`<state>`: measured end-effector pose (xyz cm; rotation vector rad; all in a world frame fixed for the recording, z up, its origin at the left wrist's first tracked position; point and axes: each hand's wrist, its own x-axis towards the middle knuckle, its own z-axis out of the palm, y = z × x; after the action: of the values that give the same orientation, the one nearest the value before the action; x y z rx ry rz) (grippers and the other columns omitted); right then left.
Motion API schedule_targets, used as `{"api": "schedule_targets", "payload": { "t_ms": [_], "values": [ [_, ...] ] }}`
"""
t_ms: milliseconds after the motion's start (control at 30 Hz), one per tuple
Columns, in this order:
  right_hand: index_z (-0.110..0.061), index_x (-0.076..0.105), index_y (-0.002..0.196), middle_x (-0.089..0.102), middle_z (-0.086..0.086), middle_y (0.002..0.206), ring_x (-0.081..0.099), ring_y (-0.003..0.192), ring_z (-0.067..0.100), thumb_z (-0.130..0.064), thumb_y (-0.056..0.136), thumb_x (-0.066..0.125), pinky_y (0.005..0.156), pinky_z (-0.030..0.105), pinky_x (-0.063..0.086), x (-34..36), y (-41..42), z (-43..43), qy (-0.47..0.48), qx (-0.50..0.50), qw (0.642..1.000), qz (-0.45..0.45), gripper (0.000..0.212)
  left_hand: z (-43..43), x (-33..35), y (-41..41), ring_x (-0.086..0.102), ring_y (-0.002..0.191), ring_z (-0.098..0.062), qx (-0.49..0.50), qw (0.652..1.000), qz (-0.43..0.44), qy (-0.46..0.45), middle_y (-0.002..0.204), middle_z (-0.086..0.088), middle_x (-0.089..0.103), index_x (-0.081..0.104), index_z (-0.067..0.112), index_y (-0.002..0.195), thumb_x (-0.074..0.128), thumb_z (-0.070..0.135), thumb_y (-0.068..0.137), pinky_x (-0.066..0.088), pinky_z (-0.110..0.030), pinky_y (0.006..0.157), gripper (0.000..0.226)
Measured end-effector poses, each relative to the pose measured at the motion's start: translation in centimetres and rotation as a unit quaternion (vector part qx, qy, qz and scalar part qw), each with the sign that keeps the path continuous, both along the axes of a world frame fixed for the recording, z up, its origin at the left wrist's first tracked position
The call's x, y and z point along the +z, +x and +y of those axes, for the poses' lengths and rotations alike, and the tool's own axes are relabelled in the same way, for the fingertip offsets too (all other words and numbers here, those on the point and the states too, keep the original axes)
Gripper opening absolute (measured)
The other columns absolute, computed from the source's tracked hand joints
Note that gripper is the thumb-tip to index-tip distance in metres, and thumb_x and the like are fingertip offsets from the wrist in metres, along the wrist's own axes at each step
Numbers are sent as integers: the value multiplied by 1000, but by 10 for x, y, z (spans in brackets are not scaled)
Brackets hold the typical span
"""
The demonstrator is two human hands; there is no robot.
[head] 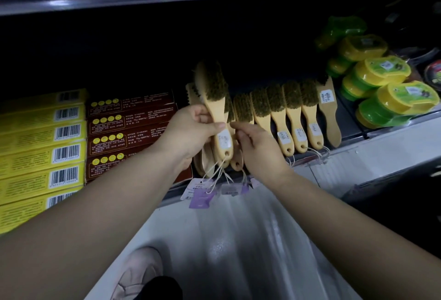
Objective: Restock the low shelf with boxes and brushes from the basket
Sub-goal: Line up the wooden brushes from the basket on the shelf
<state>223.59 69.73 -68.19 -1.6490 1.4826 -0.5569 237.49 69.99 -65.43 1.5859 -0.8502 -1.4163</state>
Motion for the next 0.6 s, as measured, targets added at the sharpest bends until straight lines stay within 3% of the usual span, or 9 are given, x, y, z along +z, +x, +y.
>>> {"api": "schedule_targets", "payload": {
  "t_ms": [67,133,200,233,267,333,433,500,600],
  "values": [
    [-19,60,117,66,4,96,61,78,14,-23,99,42,61,19,48,8,-4,0,33,-8,996,-82,27,1,-2,-2,65,70,-5,-4,1000,-7,-11,85,-1,67,61,6,105,66,-2,81,53,-14,61,26],
    [-19,61,115,66,2,87,61,72,15,-27,94,53,61,21,50,14,-5,1,62,16,991,-119,24,2,-2,-4,66,68,-3,-10,1000,-4,-25,87,-3,68,62,6,102,67,-1,81,51,-12,58,23],
    [-21,63,108,68,2,88,64,77,17,-21,89,61,70,24,52,15,-7,3,66,13,987,-148,19,3,-1,-4,66,76,-6,-36,997,-50,-56,92,-3,68,64,7,104,65,5,85,53,-16,68,20],
    [-21,63,106,68,1,86,64,78,16,-19,88,63,72,24,52,15,-9,3,65,-8,984,-165,18,2,0,-3,65,84,-9,-64,986,-126,-91,97,-2,68,64,9,107,63,10,87,53,-20,77,20],
    [-19,63,105,67,0,84,64,78,14,-17,88,63,73,25,52,14,-12,1,65,-35,980,-182,17,0,0,0,63,94,-12,-100,959,-229,-136,104,-2,67,62,12,113,61,15,89,50,-23,86,24],
    [-17,62,102,63,-3,79,62,70,5,-16,88,63,64,18,51,10,-21,-1,62,-87,975,-194,14,-4,1,6,50,119,-16,-185,864,-419,-211,128,-1,56,51,17,130,56,24,92,35,-25,101,39],
    [-13,61,108,57,2,81,56,67,7,-20,88,63,59,16,46,-1,-28,-3,59,-115,982,-140,22,-11,-7,9,6,146,-13,-330,730,-553,-228,158,3,17,29,24,145,50,42,92,-3,-32,115,60],
    [-16,56,117,56,2,80,52,65,8,-23,88,64,57,14,43,-9,-25,2,61,-103,986,-113,30,-8,-15,10,-7,146,-14,-352,687,-603,-203,160,5,1,23,26,147,47,56,88,-13,-36,113,71],
    [-26,47,128,57,1,78,51,61,5,-24,88,63,53,11,41,-20,-15,10,37,-68,995,-69,43,3,-22,16,-4,146,-20,-323,673,-633,-204,160,2,3,23,24,146,50,62,82,-11,-40,114,80]
  ]
}}
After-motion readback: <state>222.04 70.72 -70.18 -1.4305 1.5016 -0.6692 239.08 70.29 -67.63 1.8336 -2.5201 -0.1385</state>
